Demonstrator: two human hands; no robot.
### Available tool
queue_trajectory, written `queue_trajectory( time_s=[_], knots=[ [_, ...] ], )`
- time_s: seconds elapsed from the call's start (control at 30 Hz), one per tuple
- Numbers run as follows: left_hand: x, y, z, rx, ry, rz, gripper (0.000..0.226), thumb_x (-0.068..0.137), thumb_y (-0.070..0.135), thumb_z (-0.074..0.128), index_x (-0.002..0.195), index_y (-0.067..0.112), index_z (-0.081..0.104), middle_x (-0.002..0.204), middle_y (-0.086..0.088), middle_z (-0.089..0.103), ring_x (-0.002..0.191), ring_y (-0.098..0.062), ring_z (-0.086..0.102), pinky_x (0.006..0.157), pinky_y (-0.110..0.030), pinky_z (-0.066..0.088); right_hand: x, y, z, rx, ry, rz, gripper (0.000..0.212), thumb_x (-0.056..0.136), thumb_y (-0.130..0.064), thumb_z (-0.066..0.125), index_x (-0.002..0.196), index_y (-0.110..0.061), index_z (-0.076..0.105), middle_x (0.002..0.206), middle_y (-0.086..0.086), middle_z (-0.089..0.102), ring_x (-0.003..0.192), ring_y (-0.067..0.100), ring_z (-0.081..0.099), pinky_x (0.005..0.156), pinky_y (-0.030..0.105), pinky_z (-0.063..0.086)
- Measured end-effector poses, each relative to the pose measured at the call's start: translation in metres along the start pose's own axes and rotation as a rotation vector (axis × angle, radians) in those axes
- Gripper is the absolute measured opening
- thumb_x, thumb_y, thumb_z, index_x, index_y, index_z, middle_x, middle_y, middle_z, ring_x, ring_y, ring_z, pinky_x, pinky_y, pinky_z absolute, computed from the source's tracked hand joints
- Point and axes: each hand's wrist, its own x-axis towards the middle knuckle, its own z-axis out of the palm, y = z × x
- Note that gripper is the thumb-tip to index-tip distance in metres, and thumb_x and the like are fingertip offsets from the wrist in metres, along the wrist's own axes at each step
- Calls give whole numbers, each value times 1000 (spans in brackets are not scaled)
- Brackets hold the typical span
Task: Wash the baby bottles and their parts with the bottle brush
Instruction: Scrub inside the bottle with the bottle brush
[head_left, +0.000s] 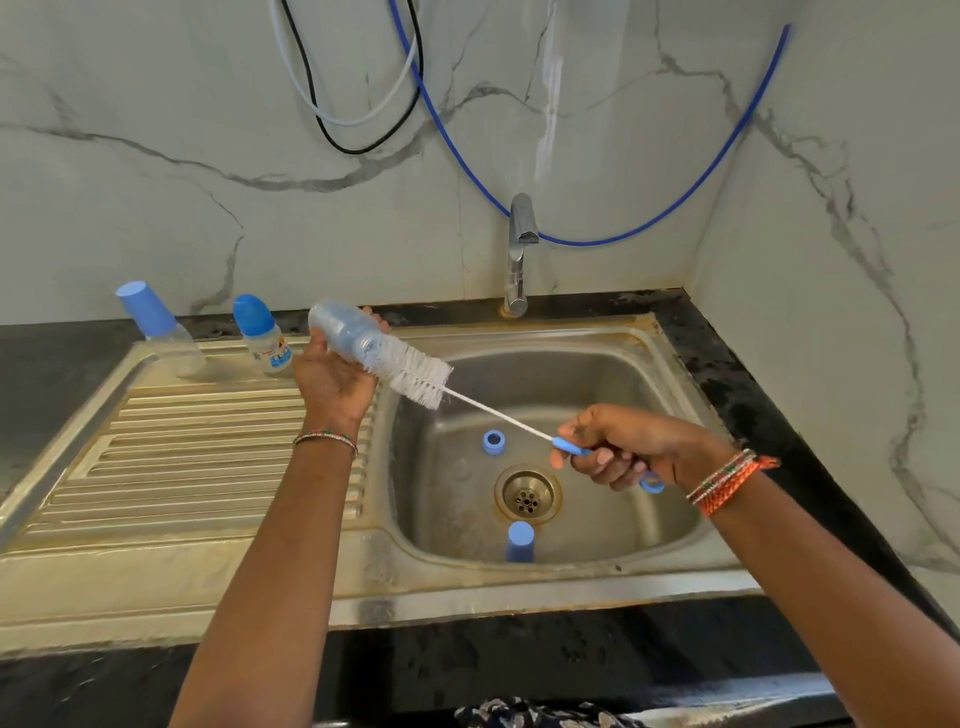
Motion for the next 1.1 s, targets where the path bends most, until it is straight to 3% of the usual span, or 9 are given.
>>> queue_trajectory(
  time_s=[0.27, 0.43, 0.5, 0.57, 0.67, 0.73, 0.9, 0.97, 1.1],
  knots=[
    [6, 8, -5, 75, 109, 7, 52, 89, 44, 55, 127, 9, 46, 107, -14, 60, 98, -27, 62, 98, -46, 47, -5, 8, 12, -899, 836, -365, 16, 86, -36, 63, 93, -27, 52, 81, -8, 57, 71, 11, 54, 64, 29, 45],
    [4, 3, -6, 92, 130, -30, 43, 94, 40, 52, 119, 6, 50, 116, -16, 59, 109, -31, 60, 87, -47, 51, -6, 19, 11, -1047, 1295, -696, 9, 82, -14, 66, 84, -21, 71, 73, -2, 64, 67, 22, 59, 52, 27, 43],
    [5, 0, -7, 29, 115, -29, 38, 96, 38, 49, 115, 5, 51, 113, -17, 61, 106, -31, 62, 79, -44, 54, 0, 14, 9, -795, 1095, -558, 14, 88, -22, 61, 81, -24, 73, 62, -5, 63, 56, 14, 55, 53, 26, 40],
    [7, -1, -5, 8, 83, -7, 39, 93, 34, 55, 116, 3, 50, 113, -20, 63, 99, -31, 65, 74, -45, 56, 4, 10, 6, -265, 604, -306, 32, 97, -23, 47, 76, -16, 70, 42, -6, 46, 37, 6, 38, 47, 22, 33],
    [6, 0, -4, 49, 0, 31, 79, 50, 31, 89, 113, 2, 51, 103, -21, 69, 93, -32, 69, 83, -50, 55, 3, 13, 0, 232, 134, -103, 36, 102, -17, 29, 79, -7, 56, 41, -7, 30, 30, 3, 22, 38, 19, 27],
    [10, 1, -5, 59, -56, 51, 101, 26, 35, 96, 112, 3, 52, 98, -17, 70, 96, -31, 68, 89, -50, 51, 5, 19, 0, 68, 280, -206, 31, 100, -21, 42, 80, -11, 64, 45, -5, 43, 34, 4, 33, 43, 23, 35],
    [10, -1, -5, 39, -101, 43, 109, 22, 35, 96, 116, 4, 50, 96, -15, 72, 97, -30, 67, 87, -47, 53, 9, 27, 3, -608, 1125, -553, 10, 79, -24, 75, 89, -26, 76, 79, -15, 67, 75, 5, 61, 67, 26, 50],
    [7, -2, -4, 43, -123, 32, 109, 26, 35, 96, 119, 4, 48, 99, -16, 71, 102, -32, 65, 89, -48, 52, 9, 24, 0, -518, 1049, -528, 4, 81, -20, 73, 82, -22, 76, 69, -12, 66, 64, 4, 58, 63, 26, 49],
    [5, -1, -2, 28, -126, 22, 96, 27, 30, 96, 110, 2, 58, 97, -17, 71, 98, -33, 67, 93, -52, 48, 3, 13, 1, 27, 290, -107, 37, 101, -19, 35, 75, -6, 59, 41, -5, 35, 33, 5, 26, 34, 17, 26]
  ],
)
